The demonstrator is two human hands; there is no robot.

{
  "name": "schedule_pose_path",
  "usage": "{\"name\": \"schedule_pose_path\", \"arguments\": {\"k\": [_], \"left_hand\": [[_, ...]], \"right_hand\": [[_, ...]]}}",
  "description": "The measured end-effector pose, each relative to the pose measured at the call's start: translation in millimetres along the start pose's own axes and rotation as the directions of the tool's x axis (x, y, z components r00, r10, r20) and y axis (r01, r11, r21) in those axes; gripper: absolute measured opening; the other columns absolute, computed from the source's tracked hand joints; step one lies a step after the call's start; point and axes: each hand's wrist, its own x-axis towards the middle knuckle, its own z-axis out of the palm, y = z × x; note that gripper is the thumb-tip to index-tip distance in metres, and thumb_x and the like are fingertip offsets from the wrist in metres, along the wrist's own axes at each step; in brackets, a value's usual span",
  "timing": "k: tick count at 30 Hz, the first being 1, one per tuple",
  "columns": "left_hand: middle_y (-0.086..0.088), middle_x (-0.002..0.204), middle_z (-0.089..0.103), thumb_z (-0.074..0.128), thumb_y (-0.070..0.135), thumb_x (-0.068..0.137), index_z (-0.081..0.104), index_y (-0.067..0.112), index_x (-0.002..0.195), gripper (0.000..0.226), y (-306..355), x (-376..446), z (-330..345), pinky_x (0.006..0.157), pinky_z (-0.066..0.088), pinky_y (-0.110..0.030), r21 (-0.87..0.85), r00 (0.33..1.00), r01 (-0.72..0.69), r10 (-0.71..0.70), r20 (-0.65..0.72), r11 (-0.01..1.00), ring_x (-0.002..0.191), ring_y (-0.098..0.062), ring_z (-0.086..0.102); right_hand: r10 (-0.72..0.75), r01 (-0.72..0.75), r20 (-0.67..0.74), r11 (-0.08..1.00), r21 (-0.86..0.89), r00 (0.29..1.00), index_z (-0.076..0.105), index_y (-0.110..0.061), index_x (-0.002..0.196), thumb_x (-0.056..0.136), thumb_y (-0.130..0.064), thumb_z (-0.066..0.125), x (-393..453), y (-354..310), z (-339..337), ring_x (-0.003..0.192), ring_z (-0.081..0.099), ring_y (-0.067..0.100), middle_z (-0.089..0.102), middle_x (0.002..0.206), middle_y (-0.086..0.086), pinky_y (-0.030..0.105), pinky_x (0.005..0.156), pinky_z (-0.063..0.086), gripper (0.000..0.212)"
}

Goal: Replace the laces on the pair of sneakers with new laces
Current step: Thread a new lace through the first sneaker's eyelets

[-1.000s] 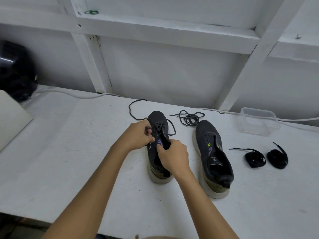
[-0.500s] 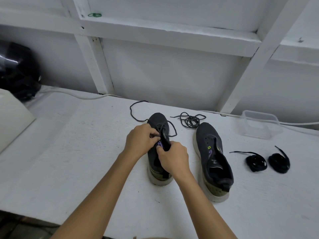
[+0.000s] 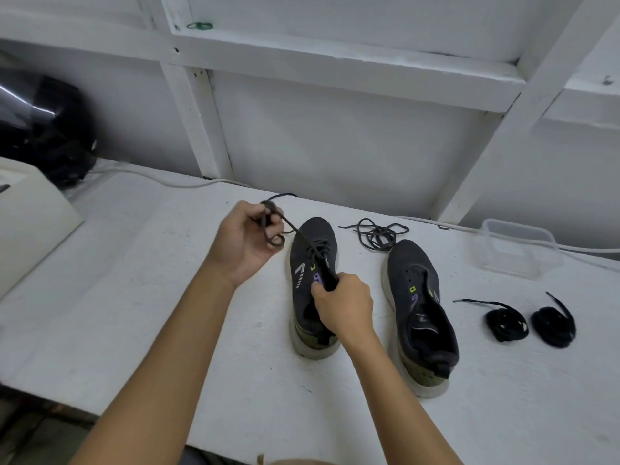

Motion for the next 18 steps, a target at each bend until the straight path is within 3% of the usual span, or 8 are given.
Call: {"name": "schedule_pose_path", "arguments": {"k": [4,9,11,14,16,18], "left_hand": [[0.000,0.072,0.052,0.050,0.019,0.077,0.061,0.015,0.064,0.018,3,-4,6,0.053,0.032,-0.022,-0.036,0.999,-0.006,0.008,0.045,0.999,0.052,-0.010,0.041],[0.004,0.074,0.056,0.050,0.021,0.090,0.054,0.017,0.080,0.011,-2,7,5,0.054,0.031,-0.022,0.180,0.997,0.002,0.012,-0.076,0.984,0.060,-0.009,0.047],[0.004,0.075,0.056,0.048,0.020,0.092,0.054,0.018,0.080,0.013,1,10,2,0.055,0.030,-0.023,0.226,0.995,-0.006,0.028,-0.096,0.974,0.059,-0.008,0.048],[0.003,0.074,0.055,0.047,0.018,0.092,0.055,0.017,0.075,0.019,6,12,1,0.056,0.028,-0.024,0.176,0.994,-0.012,0.031,-0.106,0.984,0.059,-0.010,0.046],[0.001,0.074,0.055,0.052,0.019,0.083,0.058,0.016,0.071,0.014,9,12,3,0.055,0.030,-0.024,0.123,0.996,-0.025,0.036,-0.085,0.992,0.059,-0.011,0.046],[0.001,0.075,0.056,0.055,0.019,0.080,0.060,0.016,0.071,0.011,9,15,4,0.056,0.033,-0.024,0.137,0.994,-0.047,0.060,-0.087,0.989,0.061,-0.011,0.049]], "right_hand": [[-0.005,0.005,-0.001,1.000,0.000,1.000,0.066,-0.013,0.096,0.094,-0.042,0.060,-1,-2,-2,0.072,0.059,0.021,0.066,0.086,0.003,0.023,0.049,0.033,0.029],[-0.024,0.019,0.045,0.994,0.107,0.999,0.067,-0.016,0.096,0.089,-0.050,0.065,-1,-2,-10,0.079,0.062,0.017,0.067,0.084,-0.003,0.025,0.059,0.046,0.035],[-0.125,0.117,0.044,0.980,0.159,0.991,0.067,-0.021,0.112,0.089,-0.053,0.066,1,-4,-15,0.102,0.064,0.019,0.069,0.107,-0.003,0.029,0.080,0.053,0.039],[-0.300,0.299,0.031,0.953,0.041,0.953,0.047,-0.026,0.149,0.094,-0.049,0.063,15,-15,-25,0.136,0.045,0.025,0.051,0.147,0.002,0.038,0.110,0.040,0.062],[-0.425,0.431,0.085,0.899,-0.077,0.901,0.055,-0.029,0.142,0.095,-0.045,0.063,29,-28,-32,0.130,0.048,0.026,0.057,0.140,0.001,0.039,0.106,0.042,0.051],[-0.504,0.520,0.141,0.847,-0.114,0.852,0.072,-0.027,0.103,0.097,-0.039,0.061,36,-41,-40,0.099,0.060,0.019,0.069,0.102,-0.002,0.034,0.084,0.047,0.017]]}}
